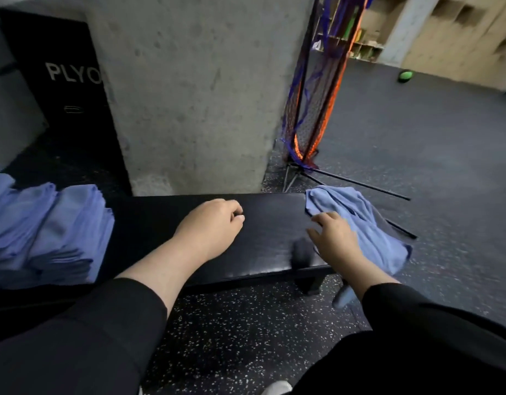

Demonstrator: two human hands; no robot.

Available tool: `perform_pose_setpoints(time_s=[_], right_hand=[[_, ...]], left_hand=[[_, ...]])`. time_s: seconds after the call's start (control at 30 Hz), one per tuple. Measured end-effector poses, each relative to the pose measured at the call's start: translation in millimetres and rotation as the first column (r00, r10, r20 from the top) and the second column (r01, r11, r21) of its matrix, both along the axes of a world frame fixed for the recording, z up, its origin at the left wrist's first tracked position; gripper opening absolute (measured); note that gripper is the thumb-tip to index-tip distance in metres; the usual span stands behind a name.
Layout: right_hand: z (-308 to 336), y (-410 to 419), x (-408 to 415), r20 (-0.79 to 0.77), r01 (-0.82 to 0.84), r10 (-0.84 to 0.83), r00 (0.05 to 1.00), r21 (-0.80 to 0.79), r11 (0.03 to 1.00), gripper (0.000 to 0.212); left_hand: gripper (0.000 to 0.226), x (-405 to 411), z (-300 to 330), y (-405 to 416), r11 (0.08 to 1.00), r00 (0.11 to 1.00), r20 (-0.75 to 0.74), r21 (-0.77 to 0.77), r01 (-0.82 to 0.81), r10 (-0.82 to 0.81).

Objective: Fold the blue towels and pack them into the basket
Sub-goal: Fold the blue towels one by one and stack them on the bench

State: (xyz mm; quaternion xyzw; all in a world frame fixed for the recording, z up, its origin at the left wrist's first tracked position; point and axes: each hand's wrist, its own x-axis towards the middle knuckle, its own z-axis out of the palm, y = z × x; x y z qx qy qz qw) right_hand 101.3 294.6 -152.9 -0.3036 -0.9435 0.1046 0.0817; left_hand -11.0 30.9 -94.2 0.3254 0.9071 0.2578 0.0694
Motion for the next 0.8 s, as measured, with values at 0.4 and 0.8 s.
perform_pose_setpoints(time_s=[0.4, 0.8], right_hand=[[-35, 84, 25, 0.059, 0.312, -0.309, 0.949, -0.043, 0.949, 0.026], [6, 53, -3, -0.41, 0.119, -0.25, 0.877, -0.32, 0.94, 0.019]], left_hand=[[0.028, 6, -26, 41, 0.989, 0.994, 0.037, -0.101, 0.107, -0.104], [0.029, 3, -18, 40, 0.998, 0.997, 0.032, -0.012, 0.069, -0.069]])
